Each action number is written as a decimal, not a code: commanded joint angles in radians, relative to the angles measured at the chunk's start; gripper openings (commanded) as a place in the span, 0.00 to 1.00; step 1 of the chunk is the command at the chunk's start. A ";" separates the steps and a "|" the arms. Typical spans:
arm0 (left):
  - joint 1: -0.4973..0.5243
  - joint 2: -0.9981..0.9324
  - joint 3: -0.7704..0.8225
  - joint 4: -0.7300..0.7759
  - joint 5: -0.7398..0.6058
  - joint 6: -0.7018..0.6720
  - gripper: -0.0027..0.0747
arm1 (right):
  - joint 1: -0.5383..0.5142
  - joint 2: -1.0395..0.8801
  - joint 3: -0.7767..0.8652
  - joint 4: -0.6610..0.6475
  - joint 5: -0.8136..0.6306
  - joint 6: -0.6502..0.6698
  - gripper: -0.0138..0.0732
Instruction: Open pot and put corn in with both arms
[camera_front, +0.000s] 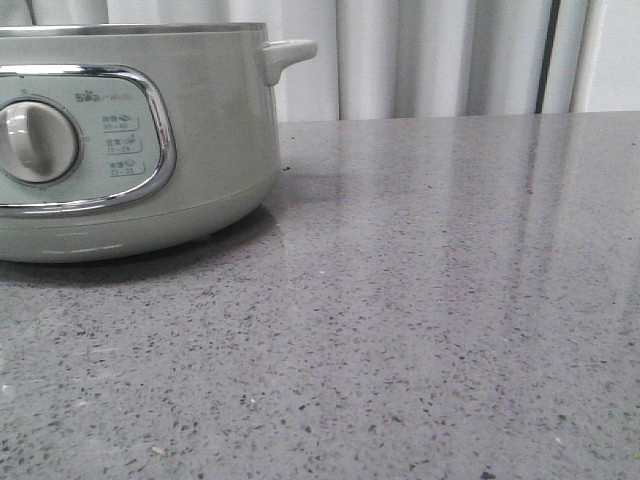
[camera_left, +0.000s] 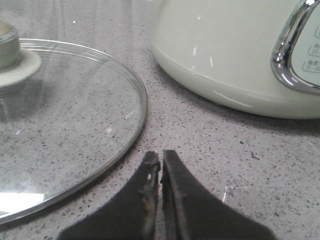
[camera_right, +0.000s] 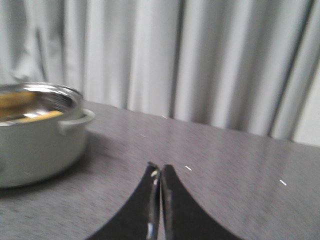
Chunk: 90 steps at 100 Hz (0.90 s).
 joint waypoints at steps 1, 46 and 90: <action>-0.002 -0.029 0.030 -0.011 -0.030 -0.009 0.01 | -0.087 -0.012 0.036 -0.025 -0.059 0.002 0.12; -0.002 -0.029 0.030 -0.011 -0.030 -0.009 0.01 | -0.385 -0.132 0.516 0.109 -0.430 0.000 0.08; -0.002 -0.029 0.030 -0.011 -0.030 -0.009 0.01 | -0.385 -0.136 0.592 0.113 -0.256 -0.045 0.08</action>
